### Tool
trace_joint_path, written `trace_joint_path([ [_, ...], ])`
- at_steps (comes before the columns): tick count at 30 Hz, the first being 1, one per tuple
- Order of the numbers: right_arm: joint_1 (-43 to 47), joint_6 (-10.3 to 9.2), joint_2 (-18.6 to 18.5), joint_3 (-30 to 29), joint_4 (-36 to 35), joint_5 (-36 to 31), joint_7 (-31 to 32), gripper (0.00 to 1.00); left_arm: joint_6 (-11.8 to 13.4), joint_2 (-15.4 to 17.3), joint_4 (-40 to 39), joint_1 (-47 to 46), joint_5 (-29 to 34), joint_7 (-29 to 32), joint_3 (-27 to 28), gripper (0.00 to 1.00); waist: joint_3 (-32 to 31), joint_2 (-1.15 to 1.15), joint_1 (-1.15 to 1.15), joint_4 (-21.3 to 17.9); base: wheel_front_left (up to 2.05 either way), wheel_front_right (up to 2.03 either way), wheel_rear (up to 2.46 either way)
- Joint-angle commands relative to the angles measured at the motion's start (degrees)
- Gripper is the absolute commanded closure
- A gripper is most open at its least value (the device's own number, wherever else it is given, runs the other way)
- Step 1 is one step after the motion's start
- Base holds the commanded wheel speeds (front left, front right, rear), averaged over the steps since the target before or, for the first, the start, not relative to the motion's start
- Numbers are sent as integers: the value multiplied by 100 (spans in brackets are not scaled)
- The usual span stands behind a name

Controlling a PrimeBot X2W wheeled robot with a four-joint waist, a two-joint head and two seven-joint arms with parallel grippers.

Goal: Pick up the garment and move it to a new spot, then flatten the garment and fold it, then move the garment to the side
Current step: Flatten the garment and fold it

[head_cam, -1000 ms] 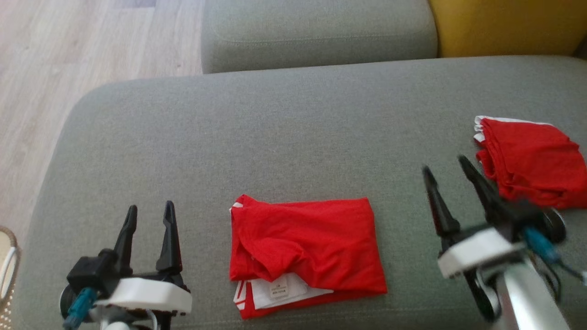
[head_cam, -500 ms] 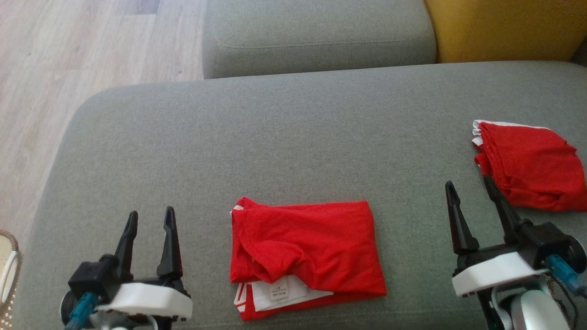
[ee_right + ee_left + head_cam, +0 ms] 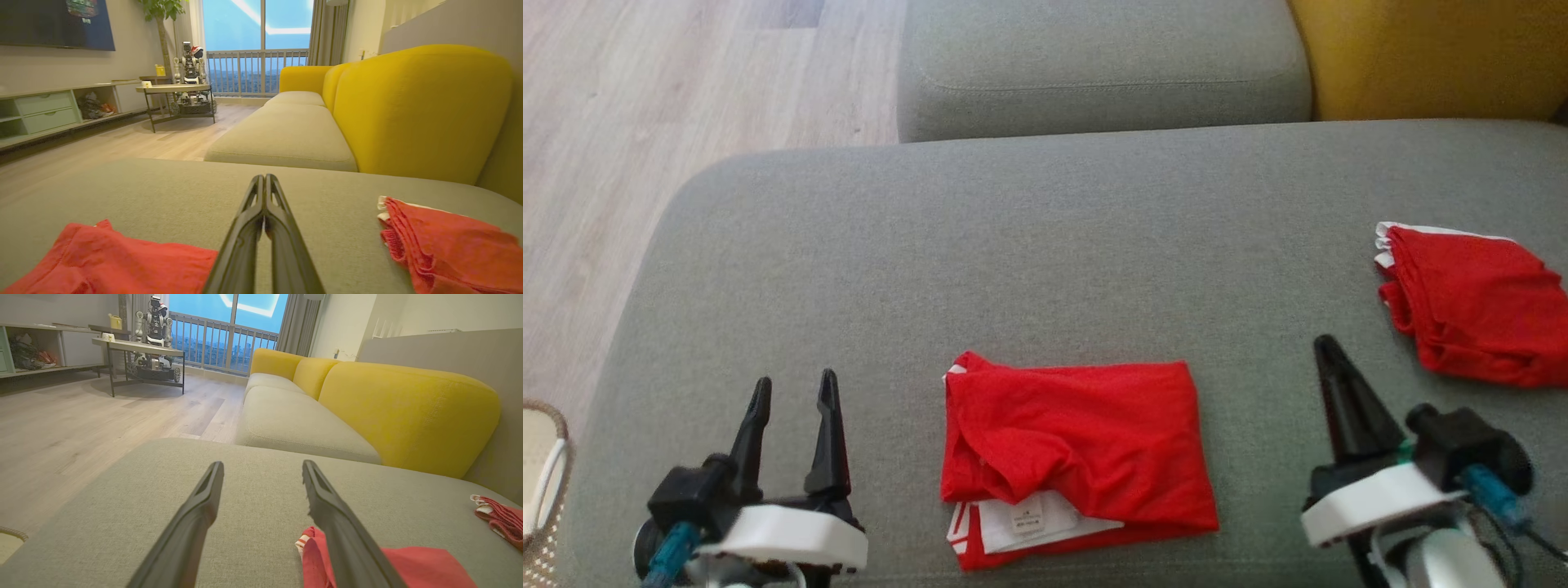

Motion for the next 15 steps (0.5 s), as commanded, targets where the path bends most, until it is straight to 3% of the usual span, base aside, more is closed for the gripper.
trace_joint_path([
  [1, -235, -1, -16, 280, -153, 55, -53, 100, -4, -6, -202, -195, 34, -71, 179, 0, 21, 0, 0, 37, 0, 0, 0],
  [7, -423, -1, -16, 1384, 284, 182, -52, 100, -31, -6, -208, -245, 110, -71, 300, 0, 99, 0, 0, 213, 0, 0, 0],
  [15, -733, -1, -16, 2188, 1018, 431, -47, 100, -66, -6, -212, -316, 123, -71, 375, 0, 282, 0, 0, 619, 0, 0, 0],
])
